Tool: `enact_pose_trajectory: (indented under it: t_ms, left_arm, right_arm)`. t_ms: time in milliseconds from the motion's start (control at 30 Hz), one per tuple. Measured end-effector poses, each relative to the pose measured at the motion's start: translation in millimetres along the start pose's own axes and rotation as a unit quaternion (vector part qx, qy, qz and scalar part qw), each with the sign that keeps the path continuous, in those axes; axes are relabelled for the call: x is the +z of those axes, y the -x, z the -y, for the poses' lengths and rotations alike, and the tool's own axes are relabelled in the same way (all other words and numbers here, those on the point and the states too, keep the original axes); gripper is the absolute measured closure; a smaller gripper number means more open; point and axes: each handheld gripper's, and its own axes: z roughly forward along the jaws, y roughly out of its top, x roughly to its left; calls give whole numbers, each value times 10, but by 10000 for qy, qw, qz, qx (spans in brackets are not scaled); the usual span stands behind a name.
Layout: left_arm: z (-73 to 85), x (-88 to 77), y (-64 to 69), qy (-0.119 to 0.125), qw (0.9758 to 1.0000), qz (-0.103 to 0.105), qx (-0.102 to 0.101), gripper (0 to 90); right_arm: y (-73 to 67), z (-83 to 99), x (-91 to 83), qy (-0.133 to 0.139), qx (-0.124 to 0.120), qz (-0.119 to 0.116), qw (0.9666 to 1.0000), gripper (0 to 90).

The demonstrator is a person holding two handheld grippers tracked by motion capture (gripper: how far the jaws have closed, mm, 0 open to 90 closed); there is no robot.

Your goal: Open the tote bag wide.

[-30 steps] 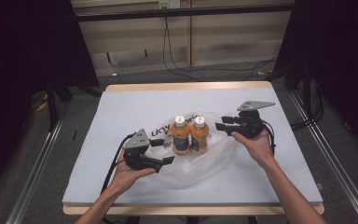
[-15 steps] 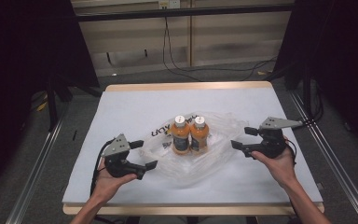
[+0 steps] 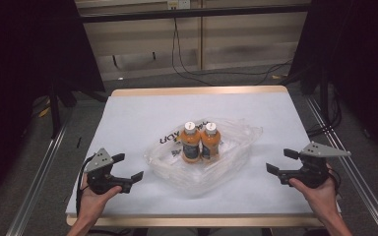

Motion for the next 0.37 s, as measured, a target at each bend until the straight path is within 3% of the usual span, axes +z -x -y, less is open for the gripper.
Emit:
enact_pose_trajectory:
  t_ms: [100, 200, 233, 367]
  left_arm:
    - [115, -64, -19, -112, 9998, -69, -151, 41]
    - [202, -138, -32, -103, 9998, -138, -132, 35]
    - [224, -147, -42, -116, 9996, -109, -220, 34]
    - [253, -121, -56, -230, 9993, -201, -219, 33]
  right_arm:
    - [2, 126, -77, 34, 71, 92, 9999, 111]
    - [42, 208, -142, 52, 255, 101, 9996, 120]
    - [59, 223, -163, 68, 325, 119, 9994, 120]
    - [86, 249, -225, 213, 366, 269, 9987, 106]
